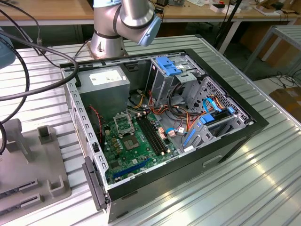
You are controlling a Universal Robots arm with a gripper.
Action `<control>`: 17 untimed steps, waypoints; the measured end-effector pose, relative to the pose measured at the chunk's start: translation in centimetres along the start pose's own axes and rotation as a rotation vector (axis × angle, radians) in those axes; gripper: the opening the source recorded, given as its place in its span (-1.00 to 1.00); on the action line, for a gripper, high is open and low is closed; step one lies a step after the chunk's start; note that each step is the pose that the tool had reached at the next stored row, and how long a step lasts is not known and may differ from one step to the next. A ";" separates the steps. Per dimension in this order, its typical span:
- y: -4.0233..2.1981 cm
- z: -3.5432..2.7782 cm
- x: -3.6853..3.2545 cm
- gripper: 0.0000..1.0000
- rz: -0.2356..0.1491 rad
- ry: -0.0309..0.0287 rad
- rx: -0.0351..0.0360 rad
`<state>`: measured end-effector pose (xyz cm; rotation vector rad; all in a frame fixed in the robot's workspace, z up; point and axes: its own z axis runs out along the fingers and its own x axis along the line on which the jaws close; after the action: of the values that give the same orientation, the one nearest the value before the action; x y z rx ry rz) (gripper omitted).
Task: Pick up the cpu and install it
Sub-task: 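Pick up the cpu and move it towards the insertion slot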
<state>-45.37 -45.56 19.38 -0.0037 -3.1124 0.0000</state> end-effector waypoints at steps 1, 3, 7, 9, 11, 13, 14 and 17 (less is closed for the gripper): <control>0.00 0.00 0.00 -0.04 0.000 -0.0002 -0.0001; 0.00 -0.02 0.00 -0.04 0.000 -0.0002 -0.0002; 0.00 -0.09 0.00 -0.04 0.000 -0.0001 -0.0001; 0.00 -0.12 0.01 -0.04 0.000 0.0000 0.0000; 0.00 -0.12 0.01 -0.04 0.000 0.0001 0.0000; 0.00 -0.11 0.01 -0.04 0.000 0.0002 0.0001; -0.01 -0.11 0.01 -0.04 0.000 0.0003 0.0002; 0.00 -0.09 0.01 -0.12 0.000 0.0004 -0.0001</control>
<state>-45.37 -45.56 19.47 -0.0037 -3.1120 -0.0001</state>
